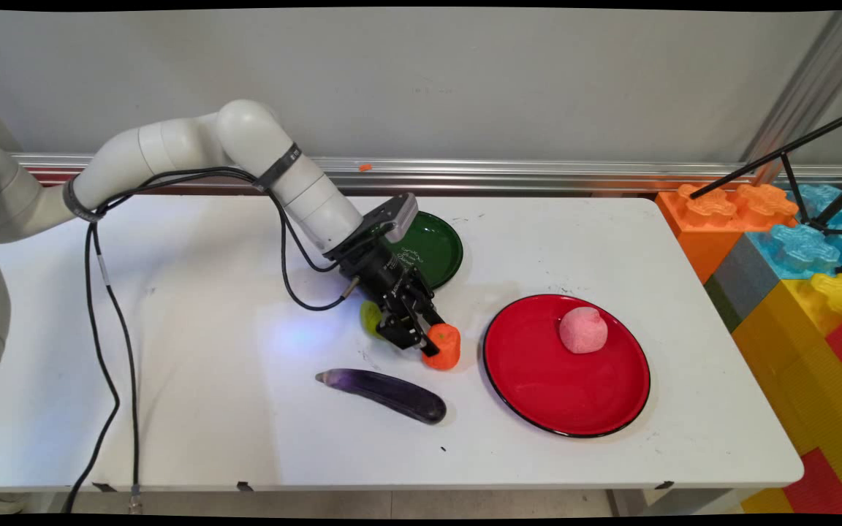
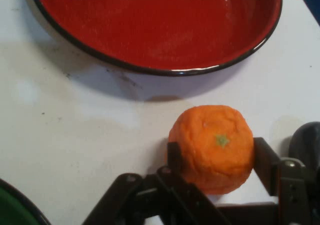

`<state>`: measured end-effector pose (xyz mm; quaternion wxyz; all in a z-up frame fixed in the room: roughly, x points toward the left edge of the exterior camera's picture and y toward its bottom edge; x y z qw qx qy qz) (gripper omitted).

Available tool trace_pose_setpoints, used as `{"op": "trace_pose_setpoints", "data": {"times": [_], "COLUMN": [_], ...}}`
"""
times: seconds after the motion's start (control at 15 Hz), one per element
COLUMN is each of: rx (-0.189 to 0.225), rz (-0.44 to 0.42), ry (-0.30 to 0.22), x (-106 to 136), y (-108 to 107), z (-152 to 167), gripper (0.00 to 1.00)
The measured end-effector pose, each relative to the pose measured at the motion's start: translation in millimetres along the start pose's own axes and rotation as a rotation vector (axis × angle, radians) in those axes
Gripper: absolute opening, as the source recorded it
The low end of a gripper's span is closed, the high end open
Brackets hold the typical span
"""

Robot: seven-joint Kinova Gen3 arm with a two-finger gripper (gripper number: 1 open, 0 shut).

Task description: Place the picked object on the table

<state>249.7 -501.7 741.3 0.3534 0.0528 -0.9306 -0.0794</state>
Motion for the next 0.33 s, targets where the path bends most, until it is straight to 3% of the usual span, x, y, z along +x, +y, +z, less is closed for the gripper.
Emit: {"op": "trace_pose_setpoints", "data": {"times": [0.13,0.2,0.33], "rx": [0.002,0.003,0.005], "rz": [0.014,0.023,0.038], "ry": [0.001,0.003,0.004], "x": [0.3,0.7,1.8], "y": [0.5,0.8,1.2], "z": [1.1,1.6,2.3], "gripper": [0.00,1.00,1.00]}}
